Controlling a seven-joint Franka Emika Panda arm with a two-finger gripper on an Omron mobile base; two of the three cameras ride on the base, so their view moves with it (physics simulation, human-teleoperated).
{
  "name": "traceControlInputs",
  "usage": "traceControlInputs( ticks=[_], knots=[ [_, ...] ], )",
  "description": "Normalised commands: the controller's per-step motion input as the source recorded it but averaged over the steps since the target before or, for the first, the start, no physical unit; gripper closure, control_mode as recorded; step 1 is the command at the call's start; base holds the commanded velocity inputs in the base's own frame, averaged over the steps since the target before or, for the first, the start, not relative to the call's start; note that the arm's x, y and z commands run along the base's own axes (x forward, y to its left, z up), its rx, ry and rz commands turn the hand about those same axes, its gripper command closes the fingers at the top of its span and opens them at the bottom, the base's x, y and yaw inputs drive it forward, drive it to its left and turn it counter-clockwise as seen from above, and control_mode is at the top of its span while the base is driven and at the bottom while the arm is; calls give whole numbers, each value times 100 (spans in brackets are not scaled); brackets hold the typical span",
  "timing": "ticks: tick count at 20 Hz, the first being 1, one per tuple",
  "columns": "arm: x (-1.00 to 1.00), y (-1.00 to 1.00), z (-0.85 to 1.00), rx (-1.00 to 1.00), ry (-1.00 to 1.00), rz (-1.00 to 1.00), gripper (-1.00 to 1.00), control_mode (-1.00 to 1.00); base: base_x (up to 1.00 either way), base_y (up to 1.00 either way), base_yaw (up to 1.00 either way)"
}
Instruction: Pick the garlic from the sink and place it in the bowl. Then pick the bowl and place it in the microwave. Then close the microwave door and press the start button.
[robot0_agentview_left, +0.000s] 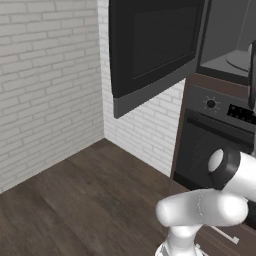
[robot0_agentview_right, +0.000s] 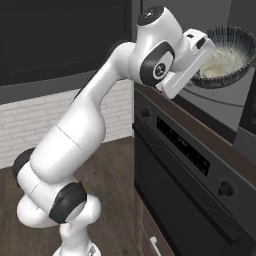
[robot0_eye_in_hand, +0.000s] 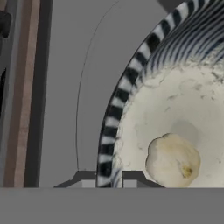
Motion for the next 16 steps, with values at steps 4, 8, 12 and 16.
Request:
traceControlInputs(
  ticks=[4,8,12,16],
  knots=[
    [29,-46,-2,8,0,0,100,-100,0,0,0],
    [22,-38,-30,6,2,0,100,-100,0,0,0],
    [14,-13,-50,5,6,0,100,-100,0,0,0],
    [19,0,-35,0,8,0,100,-100,0,0,0]
  ],
)
